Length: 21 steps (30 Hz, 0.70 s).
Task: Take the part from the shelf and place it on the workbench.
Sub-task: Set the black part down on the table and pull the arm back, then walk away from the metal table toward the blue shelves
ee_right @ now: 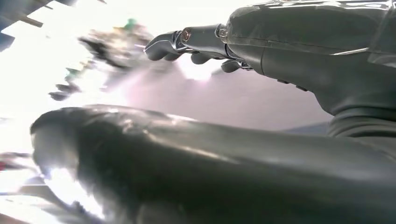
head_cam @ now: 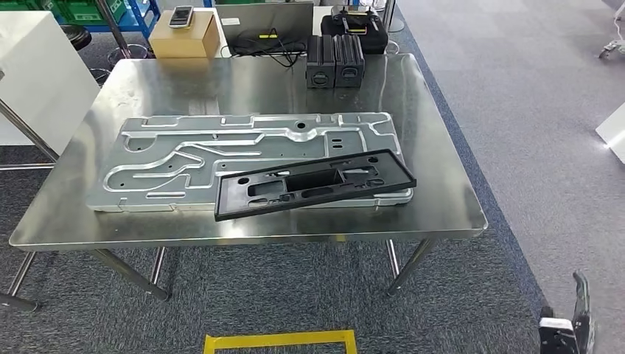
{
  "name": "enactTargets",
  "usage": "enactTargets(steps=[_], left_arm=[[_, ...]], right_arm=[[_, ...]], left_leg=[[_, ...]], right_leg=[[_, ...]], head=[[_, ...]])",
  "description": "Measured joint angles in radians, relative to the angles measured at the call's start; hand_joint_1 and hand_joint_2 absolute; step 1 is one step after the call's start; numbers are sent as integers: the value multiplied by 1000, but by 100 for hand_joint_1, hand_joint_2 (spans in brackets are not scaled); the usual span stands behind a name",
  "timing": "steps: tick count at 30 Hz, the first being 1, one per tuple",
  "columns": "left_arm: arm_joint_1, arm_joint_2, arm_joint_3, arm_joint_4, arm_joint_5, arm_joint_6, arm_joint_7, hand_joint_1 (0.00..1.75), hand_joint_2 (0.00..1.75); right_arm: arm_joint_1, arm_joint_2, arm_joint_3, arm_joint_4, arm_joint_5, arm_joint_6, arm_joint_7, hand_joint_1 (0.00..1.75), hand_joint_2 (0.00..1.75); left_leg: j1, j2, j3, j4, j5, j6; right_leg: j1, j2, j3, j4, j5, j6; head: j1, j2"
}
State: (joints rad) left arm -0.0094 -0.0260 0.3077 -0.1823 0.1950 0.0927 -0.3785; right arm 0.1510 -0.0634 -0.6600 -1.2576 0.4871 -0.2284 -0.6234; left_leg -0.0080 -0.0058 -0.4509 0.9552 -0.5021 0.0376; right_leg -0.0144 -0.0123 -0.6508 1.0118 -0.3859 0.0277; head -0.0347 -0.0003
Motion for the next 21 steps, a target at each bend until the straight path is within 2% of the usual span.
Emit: enactTargets(steps=[1, 3, 4, 5, 6, 7, 8, 10, 11, 12, 14, 15, 16, 17, 18, 19, 20, 21], left_arm=[[0, -1, 1, 0, -1, -1, 0, 0, 0], [1, -2, 4, 0, -6, -4, -3, 0, 0], [3, -2, 7, 0, -10, -8, -4, 0, 0], [4, -2, 9, 0, -14, -12, -6, 0, 0], [5, -2, 11, 0, -19, -17, -7, 0, 0], [5, -2, 13, 0, -23, -20, -7, 0, 0], [5, -2, 13, 0, -27, -24, -6, 0, 0], [3, -2, 14, 0, -37, -31, -2, 0, 0], [2, -2, 14, 0, -42, -33, 0, 0, 0], [2, -3, 14, 0, -46, -36, 3, 0, 0], [3, -3, 14, 0, -54, -39, 9, 0, 0], [3, -3, 14, 0, -58, -40, 13, 0, 0], [3, -4, 14, 0, -61, -41, 17, 0, 0], [3, -5, 14, 0, -65, -42, 22, 0, 0], [3, -6, 14, 0, -68, -42, 25, 0, 0], [3, -7, 13, 0, -71, -42, 29, 0, 0], [2, -7, 13, 0, -73, -42, 31, 0, 0], [2, -7, 13, 0, -75, -42, 33, 0, 0]], right_arm=[[-3, -1, -27, 72, 29, -9, 0, 0, 0], [-15, -5, -78, 225, 88, -34, 1, 0, 0], [-24, -7, -104, 312, 124, -51, 4, 0, 0], [-32, -8, -127, 395, 160, -67, 12, 0, 0], [-41, -8, -145, 471, 195, -81, 29, 0, 0], [-50, -8, -161, 542, 226, -88, 55, 0, 0], [-60, -8, -172, 603, 254, -87, 93, 0, 0], [-82, -7, -187, 713, 303, -63, 197, 0, 0], [-91, -6, -193, 758, 322, -44, 251, 0, 0], [-99, -5, -197, 798, 337, -23, 304, 0, 0], [-109, 1, -207, 860, 357, 21, 393, 0, 0], [-116, 5, -210, 885, 367, 46, 434, 0, 0], [-122, 10, -212, 907, 377, 72, 466, 0, 0], [-129, 15, -213, 926, 386, 97, 489, 0, 0], [-133, 21, -213, 943, 394, 121, 506, 0, 0], [-137, 27, -213, 957, 401, 140, 515, 0, 0], [-141, 33, -213, 968, 406, 155, 519, 0, 0], [-144, 38, -213, 978, 411, 167, 518, 0, 0]], left_leg=[[1, 2, -10, -4, 13, 7], [-2, 5, -37, -2, 34, 14], [-3, 6, -51, -1, 43, 15], [-5, 6, -66, 3, 52, 14], [-6, 6, -81, 7, 61, 13], [-7, 6, -95, 12, 68, 10], [-8, 6, -108, 18, 74, 7], [-11, 7, -129, 31, 84, -2], [-11, 8, -134, 36, 89, -7], [-10, 9, -137, 38, 95, -13], [-7, 9, -143, 45, 96, -25], [-5, 8, -150, 60, 76, -32], [-2, 7, -161, 92, 37, -38], [2, 6, -176, 144, -17, -44], [4, 6, -191, 206, -68, -50], [6, 6, -202, 268, -102, -54], [8, 6, -203, 312, -112, -56], [9, 6, -191, 325, -97, -57]], right_leg=[[-1, 2, -13, 37, -44, 4], [-2, 6, -46, 163, -151, 9], [-2, 7, -55, 224, -181, 11], [-2, 8, -54, 262, -187, 12], [-2, 8, -36, 267, -172, 11], [-2, 8, 1, 234, -147, 8], [-2, 8, 53, 172, -127, 4], [4, 10, 155, 28, -127, -7], [8, 11, 182, -16, -136, -13], [12, 11, 191, -37, -141, -19], [12, 9, 181, -42, -127, -35], [11, 7, 173, -43, -117, -45], [9, 5, 162, -45, -105, -52], [10, 3, 148, -45, -94, -57], [11, 3, 133, -44, -82, -60], [11, 3, 117, -43, -70, -60], [12, 2, 100, -42, -58, -59], [12, 1, 82, -39, -46, -58]], head=[[0, 0], [0, 0], [0, 0], [0, 0], [0, 0], [0, 0], [0, 0], [0, 0], [-1, 0], [-1, 0], [-2, 0], [-2, 0], [-2, 0], [-2, 0], [-2, 0], [-2, 0], [-2, 0], [-2, 0]])
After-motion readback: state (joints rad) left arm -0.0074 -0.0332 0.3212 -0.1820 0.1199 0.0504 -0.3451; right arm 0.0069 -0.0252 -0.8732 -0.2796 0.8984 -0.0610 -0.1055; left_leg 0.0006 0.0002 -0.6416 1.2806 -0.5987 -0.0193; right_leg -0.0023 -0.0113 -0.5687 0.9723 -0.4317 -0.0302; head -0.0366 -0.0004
